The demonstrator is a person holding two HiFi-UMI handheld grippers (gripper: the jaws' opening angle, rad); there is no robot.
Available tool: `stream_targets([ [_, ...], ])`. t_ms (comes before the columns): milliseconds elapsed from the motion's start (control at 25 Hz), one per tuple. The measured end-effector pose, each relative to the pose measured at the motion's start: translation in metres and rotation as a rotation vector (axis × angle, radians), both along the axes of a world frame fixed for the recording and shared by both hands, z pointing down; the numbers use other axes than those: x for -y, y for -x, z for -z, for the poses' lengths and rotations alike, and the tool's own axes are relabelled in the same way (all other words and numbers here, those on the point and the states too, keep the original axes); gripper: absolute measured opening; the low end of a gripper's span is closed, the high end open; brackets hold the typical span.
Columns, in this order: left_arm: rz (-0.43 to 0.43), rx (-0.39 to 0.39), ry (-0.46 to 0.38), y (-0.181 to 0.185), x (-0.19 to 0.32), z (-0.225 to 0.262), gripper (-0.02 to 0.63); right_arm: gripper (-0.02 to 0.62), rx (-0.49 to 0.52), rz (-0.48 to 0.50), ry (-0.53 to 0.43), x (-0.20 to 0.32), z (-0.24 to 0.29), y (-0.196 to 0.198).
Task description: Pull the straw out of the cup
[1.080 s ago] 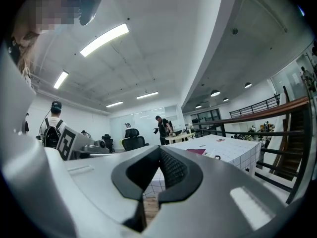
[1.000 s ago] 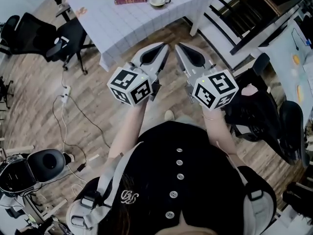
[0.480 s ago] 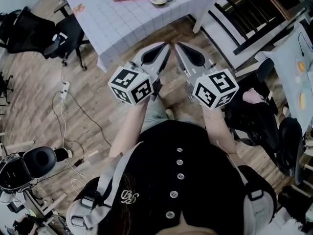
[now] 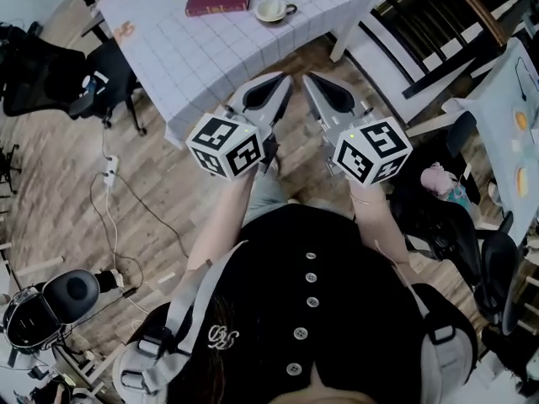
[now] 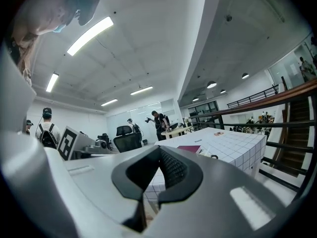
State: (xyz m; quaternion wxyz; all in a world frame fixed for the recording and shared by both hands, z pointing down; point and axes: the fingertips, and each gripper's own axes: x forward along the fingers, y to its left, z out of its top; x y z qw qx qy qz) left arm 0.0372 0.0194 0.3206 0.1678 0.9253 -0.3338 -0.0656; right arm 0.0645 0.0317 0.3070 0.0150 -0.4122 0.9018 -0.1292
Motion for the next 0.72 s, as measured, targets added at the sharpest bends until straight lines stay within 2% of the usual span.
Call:
stream_targets([
  [440, -0.046, 0.002, -0.003, 0.027, 0.133, 0.004, -0.003, -0.002, 0.000, -0.047, 0.003, 0.132, 0.001, 0.025],
  [720, -0.091, 0.012, -0.003, 0.040, 0.195, 0.008, -0.003, -0.002, 0.005, -0.103, -0.007, 0.195, 0.009, 0.032],
])
